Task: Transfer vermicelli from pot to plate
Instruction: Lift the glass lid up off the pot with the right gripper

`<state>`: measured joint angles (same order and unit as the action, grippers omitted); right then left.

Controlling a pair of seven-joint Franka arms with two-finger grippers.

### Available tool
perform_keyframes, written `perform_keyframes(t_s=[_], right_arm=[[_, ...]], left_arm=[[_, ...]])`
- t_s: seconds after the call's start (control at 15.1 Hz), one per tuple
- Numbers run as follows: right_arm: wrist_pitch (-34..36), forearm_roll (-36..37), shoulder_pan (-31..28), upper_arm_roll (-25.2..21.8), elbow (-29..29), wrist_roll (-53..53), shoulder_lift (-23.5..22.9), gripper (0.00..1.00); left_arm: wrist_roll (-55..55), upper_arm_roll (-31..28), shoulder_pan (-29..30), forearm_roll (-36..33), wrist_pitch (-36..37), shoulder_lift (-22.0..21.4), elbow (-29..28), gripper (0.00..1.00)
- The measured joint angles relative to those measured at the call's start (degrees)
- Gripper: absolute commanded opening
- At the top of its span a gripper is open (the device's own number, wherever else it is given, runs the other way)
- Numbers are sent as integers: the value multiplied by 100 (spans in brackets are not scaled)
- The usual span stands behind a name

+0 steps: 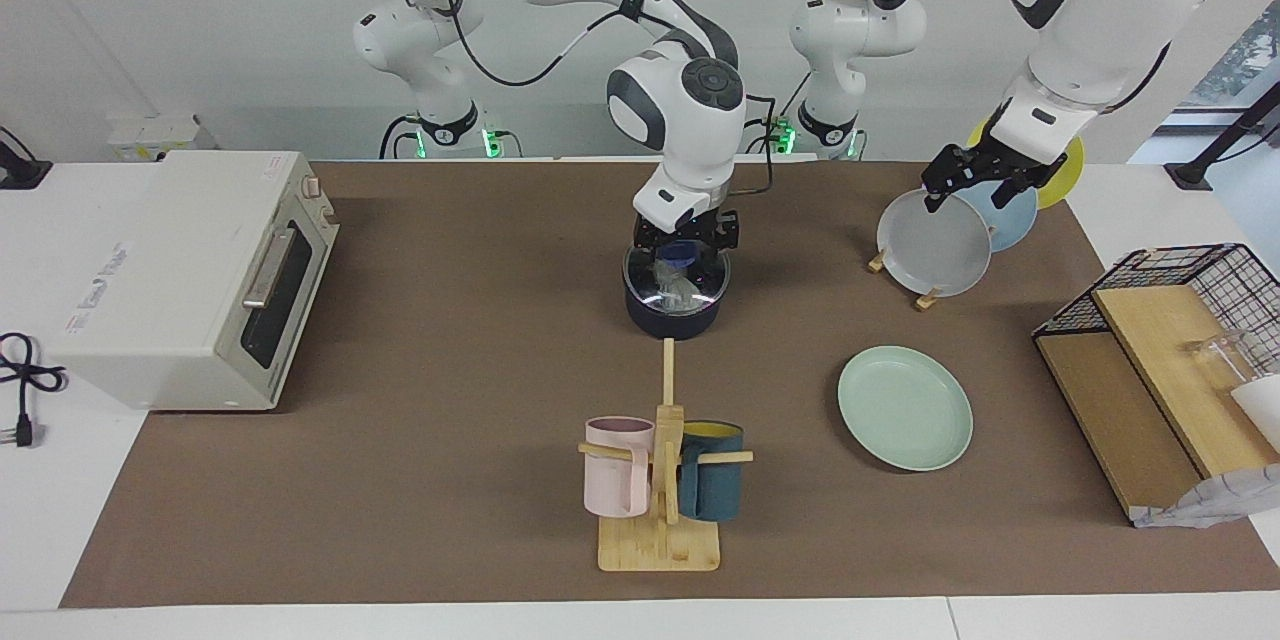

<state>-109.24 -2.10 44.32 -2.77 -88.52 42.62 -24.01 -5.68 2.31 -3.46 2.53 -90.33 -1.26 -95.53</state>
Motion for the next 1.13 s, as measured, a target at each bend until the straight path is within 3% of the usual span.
perform_keyframes(t_s=[0.66,1.13], right_arm=[[-8,0,8,0,-134,-63,50,64],[-22,0,9,0,-138,-64,54,58]], left_arm=[[0,0,0,0,0,0,0,100],[0,0,0,0,0,0,0,100]])
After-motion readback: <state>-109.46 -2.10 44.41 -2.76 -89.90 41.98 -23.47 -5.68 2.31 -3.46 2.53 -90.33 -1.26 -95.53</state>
